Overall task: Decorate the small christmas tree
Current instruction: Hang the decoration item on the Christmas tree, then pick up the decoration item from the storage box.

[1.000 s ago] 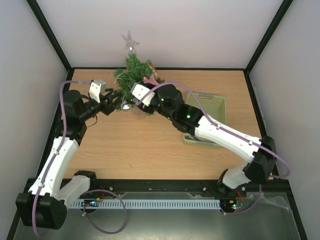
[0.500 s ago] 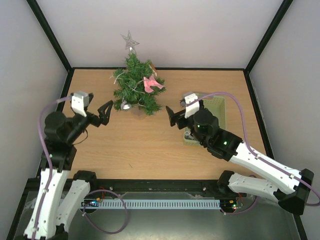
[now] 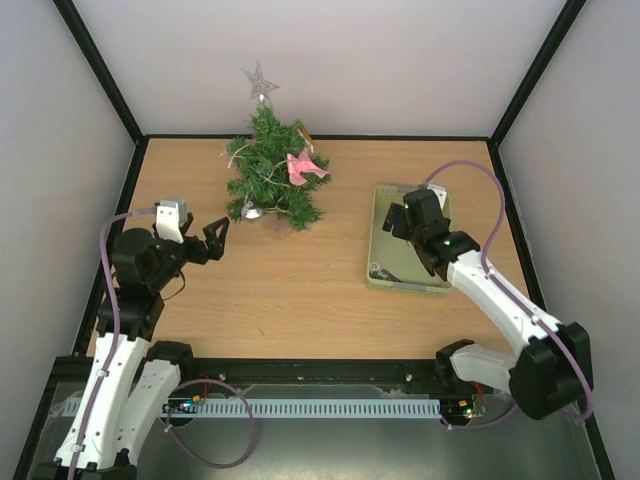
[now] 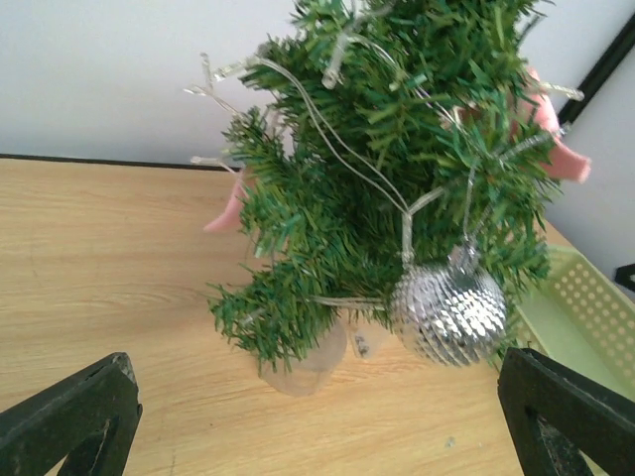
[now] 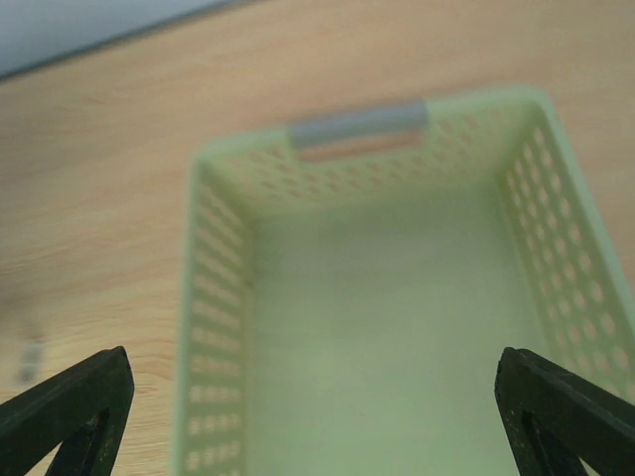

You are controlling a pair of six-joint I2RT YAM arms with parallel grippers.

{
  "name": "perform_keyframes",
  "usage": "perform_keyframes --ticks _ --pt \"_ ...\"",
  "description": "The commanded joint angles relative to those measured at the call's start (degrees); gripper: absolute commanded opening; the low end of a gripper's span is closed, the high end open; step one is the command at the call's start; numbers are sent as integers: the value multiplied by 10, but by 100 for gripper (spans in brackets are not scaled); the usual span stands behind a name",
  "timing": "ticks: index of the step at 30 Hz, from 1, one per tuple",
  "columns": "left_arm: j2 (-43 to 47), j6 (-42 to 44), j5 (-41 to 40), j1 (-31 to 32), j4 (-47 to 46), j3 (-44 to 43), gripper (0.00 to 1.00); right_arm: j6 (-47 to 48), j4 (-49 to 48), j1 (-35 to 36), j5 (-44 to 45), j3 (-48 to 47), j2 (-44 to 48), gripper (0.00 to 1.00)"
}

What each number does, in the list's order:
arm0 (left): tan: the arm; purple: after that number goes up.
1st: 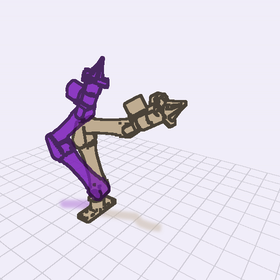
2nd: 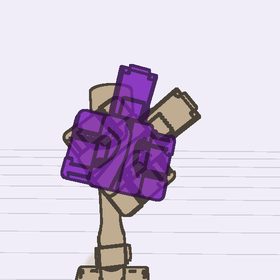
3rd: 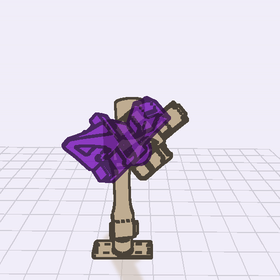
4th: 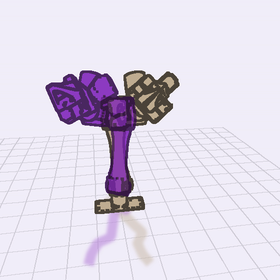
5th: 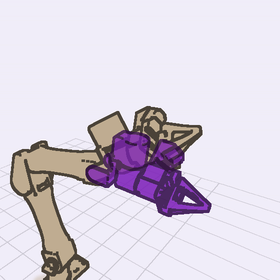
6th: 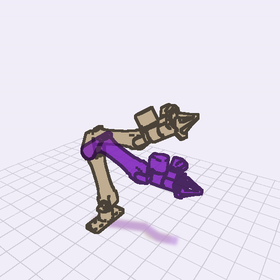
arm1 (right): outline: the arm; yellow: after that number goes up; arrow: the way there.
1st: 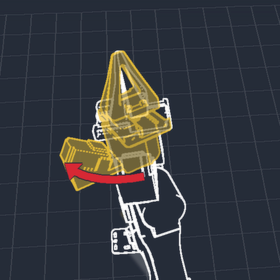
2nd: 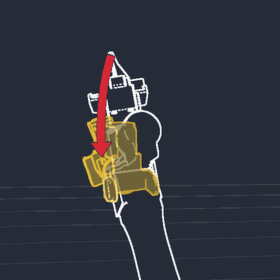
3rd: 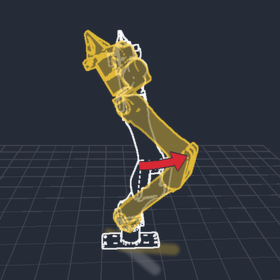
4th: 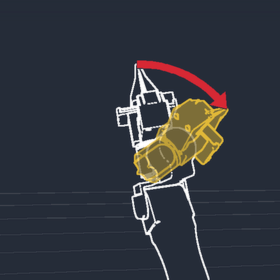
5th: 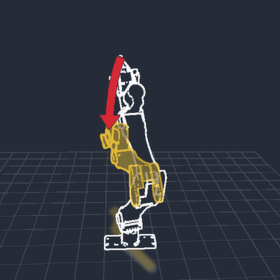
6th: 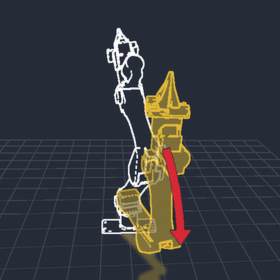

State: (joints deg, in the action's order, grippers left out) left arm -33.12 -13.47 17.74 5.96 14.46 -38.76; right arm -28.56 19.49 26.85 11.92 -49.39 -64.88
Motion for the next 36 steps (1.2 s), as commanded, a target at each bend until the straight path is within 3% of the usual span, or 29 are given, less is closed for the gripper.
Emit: perform_keyframes --ticks 1,5,9,10,13,19,22,25,29,31,33,36 --pt "31 12 41 4 -34 35 99 -128 73 -47 -43 19 -61 98" --pt "49 19 0 5 -33 71 100 -198 136 -50 -36 -7 -131 100" --pt "40 27 -14 5 -30 65 100 -278 160 -50 -64 -6 -144 73" --pt "40 28 -18 4 -27 65 100 -303 174 -51 -69 -7 -144 72" --pt "45 31 -29 8 -23 67 100 -351 203 -50 -86 -8 -136 71" --pt "55 33 -36 16 -24 68 100 -372 165 -63 -130 4 -131 68" --pt "55 36 -43 22 -23 70 100 -356 162 -73 -165 -4 -147 48" --pt "58 38 -53 26 -20 70 100 -317 154 -73 -166 -5 -146 36" --pt "61 39 -59 27 -20 70 100 -192 126 -74 -152 -5 -138 4" --pt "61 39 -59 27 -20 71 100 -131 131 -74 -153 -11 -135 2" --pt "61 39 -58 28 -21 71 100 -73 132 -74 -210 -15 -132 2" --pt "55 39 -59 33 -22 71 100 -53 130 -74 -279 -3 -115 2"
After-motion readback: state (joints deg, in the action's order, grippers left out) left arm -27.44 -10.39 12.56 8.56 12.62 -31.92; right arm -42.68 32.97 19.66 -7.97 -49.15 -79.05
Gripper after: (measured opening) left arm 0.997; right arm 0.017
